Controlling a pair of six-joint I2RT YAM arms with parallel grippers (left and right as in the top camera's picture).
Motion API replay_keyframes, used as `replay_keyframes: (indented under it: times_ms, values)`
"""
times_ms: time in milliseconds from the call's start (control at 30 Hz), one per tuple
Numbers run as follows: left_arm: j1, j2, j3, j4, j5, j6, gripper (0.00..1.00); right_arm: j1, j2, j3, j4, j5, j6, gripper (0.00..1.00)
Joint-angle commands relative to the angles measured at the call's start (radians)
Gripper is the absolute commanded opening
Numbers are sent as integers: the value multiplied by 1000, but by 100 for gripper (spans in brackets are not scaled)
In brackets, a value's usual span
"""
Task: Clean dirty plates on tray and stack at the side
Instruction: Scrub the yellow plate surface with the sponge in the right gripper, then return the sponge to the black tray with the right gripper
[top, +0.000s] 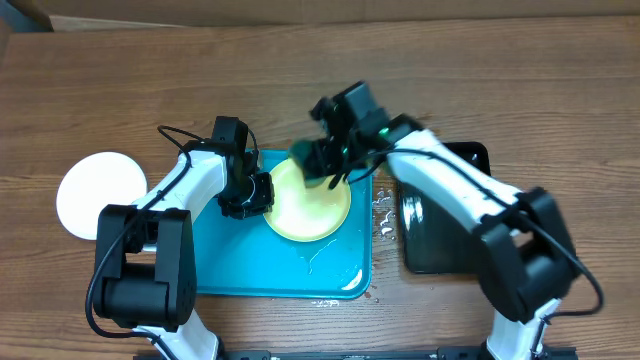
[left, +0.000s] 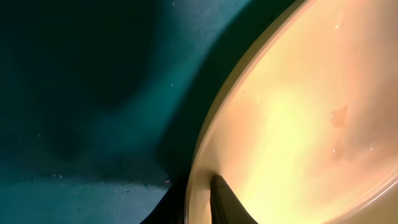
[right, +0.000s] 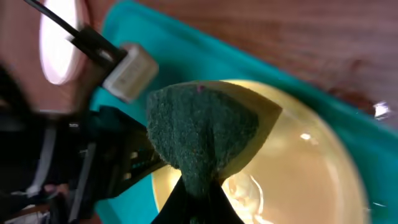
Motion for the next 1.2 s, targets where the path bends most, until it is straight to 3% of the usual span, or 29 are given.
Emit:
replay_keyframes:
  times_ms: [0,200,467,1000,1167]
  values:
    - [-10,53,-39,-4,-37,19,15,-11,-46,20,-45,15,-53,4]
    - [-10,53,-39,-3,-37,19,15,6,-7,-39,-81,178,-105,4]
    - [-10,53,-39,-1,-37,19,15,14,61,-121,13,179,-104,4]
    - [-10,53,-39,-1,-36,19,15,138,138,-121,-97,176,-31,4]
    - [-10,53,-39,-1,-36,19,15,156,138,-117,-71,70,13,4]
